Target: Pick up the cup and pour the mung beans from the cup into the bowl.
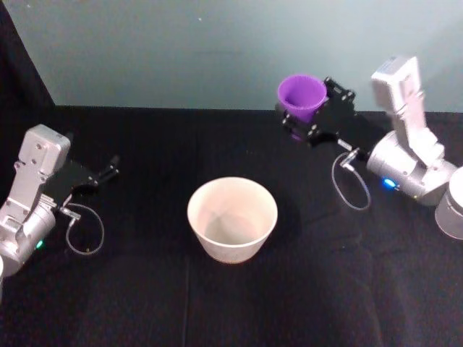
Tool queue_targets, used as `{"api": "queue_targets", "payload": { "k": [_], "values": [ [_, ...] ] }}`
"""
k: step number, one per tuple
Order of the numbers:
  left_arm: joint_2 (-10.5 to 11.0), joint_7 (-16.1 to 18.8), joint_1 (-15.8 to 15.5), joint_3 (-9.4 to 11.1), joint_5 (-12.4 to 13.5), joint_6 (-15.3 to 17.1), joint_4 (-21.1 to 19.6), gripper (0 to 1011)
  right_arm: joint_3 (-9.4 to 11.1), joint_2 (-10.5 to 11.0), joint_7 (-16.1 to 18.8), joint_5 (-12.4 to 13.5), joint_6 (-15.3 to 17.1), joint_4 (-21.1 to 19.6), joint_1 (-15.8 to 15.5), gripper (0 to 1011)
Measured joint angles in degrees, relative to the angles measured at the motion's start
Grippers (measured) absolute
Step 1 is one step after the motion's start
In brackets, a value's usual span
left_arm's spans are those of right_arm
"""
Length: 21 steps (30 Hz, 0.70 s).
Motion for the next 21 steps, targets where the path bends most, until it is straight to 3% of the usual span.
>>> {"api": "queue_targets", "payload": {
  "k": [5,9,10,12,13,19,20,21],
  "values": [
    [0.0,0.0,0.0,0.0,0.0,0.0,0.0,1000,-2.0,0.1,-0.4,-5.4,-2.1,0.9,0.6,746],
    [0.0,0.0,0.0,0.0,0.0,0.0,0.0,1000,-3.9,1.0,-2.8,-12.3,-4.3,0.6,0.6,746],
    [0.0,0.0,0.0,0.0,0.0,0.0,0.0,1000,-4.7,1.6,-4.0,-15.6,-4.9,0.3,0.6,746],
    [0.0,0.0,0.0,0.0,0.0,0.0,0.0,1000,-5.6,2.0,-5.1,-18.7,-5.3,0.1,0.7,746],
    [0.0,0.0,0.0,0.0,0.0,0.0,0.0,1000,-6.3,2.5,-6.2,-21.9,-5.4,-0.2,0.8,746],
    [0.0,0.0,0.0,0.0,0.0,0.0,0.0,1000,-8.7,3.9,-8.5,-31.3,-5.5,-1.4,1.2,746],
    [0.0,0.0,0.0,0.0,0.0,0.0,0.0,1000,-8.7,3.9,-8.5,-31.3,-5.5,-1.4,1.2,746],
    [0.0,0.0,0.0,0.0,0.0,0.0,0.0,1000,-9.1,4.2,-8.9,-33.1,-5.5,-1.7,1.2,746]
  ]
}}
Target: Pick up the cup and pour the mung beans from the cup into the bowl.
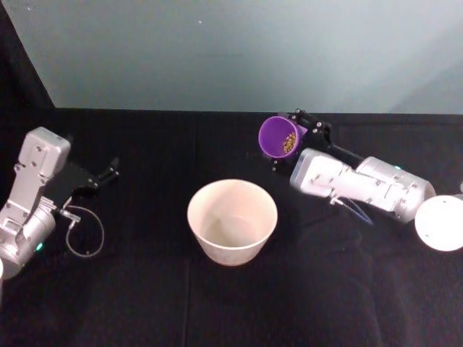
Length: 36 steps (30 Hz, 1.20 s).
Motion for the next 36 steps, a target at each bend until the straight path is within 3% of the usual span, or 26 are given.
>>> {"api": "queue_targets", "payload": {
  "k": [8,14,24,36],
  "values": [
    [0.0,0.0,0.0,0.0,0.0,0.0,0.0,1000,-2.3,1.5,-3.4,-11.5,0.0,-2.0,0.3,746],
    [0.0,0.0,0.0,0.0,0.0,0.0,0.0,1000,-3.6,2.3,-5.3,-17.6,0.3,-3.4,0.3,746],
    [0.0,0.0,0.0,0.0,0.0,0.0,0.0,1000,-5.5,3.2,-7.2,-24.3,0.7,-4.3,0.5,746],
    [0.0,0.0,0.0,0.0,0.0,0.0,0.0,1000,-7.8,4.2,-8.6,-29.2,1.6,-6.2,0.4,746]
  ]
}}
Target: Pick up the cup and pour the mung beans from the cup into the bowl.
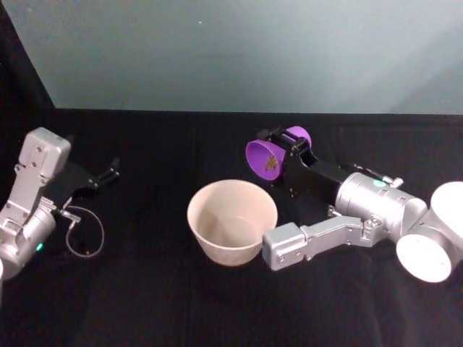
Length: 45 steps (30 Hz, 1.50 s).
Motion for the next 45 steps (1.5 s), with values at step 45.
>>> {"api": "queue_targets", "payload": {
  "k": [45],
  "values": [
    [0.0,0.0,0.0,0.0,0.0,0.0,0.0,1000,-5.4,2.7,-4.4,-12.7,4.7,-3.1,-0.1,746]
  ]
}}
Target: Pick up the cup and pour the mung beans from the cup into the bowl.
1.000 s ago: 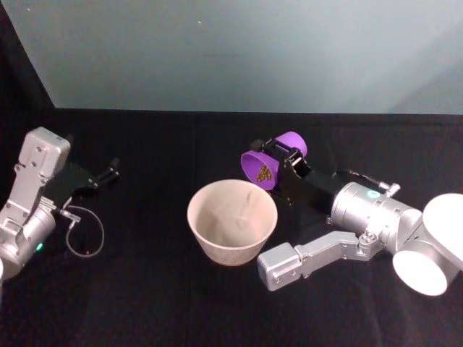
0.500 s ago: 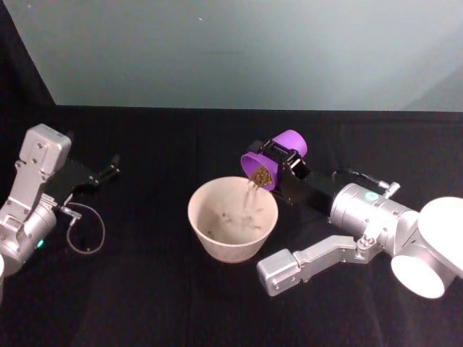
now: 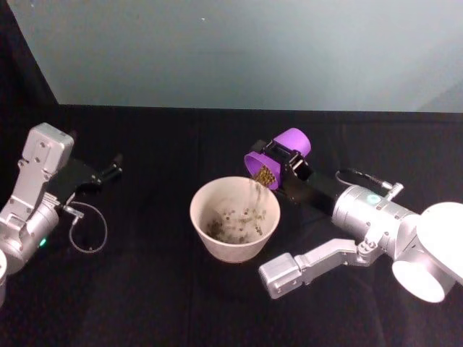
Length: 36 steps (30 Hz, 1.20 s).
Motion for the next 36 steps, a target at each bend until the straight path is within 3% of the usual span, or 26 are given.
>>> {"api": "queue_targets", "payload": {
  "k": [14,21,36],
  "values": [
    [0.0,0.0,0.0,0.0,0.0,0.0,0.0,1000,-1.9,0.4,-2.9,-5.6,2.3,-0.3,0.3,746],
    [0.0,0.0,0.0,0.0,0.0,0.0,0.0,1000,-4.0,1.0,-4.5,-11.4,4.8,-0.5,1.2,746],
    [0.0,0.0,0.0,0.0,0.0,0.0,0.0,1000,-6.9,1.9,-6.7,-18.3,8.3,-0.3,2.6,746]
  ]
}}
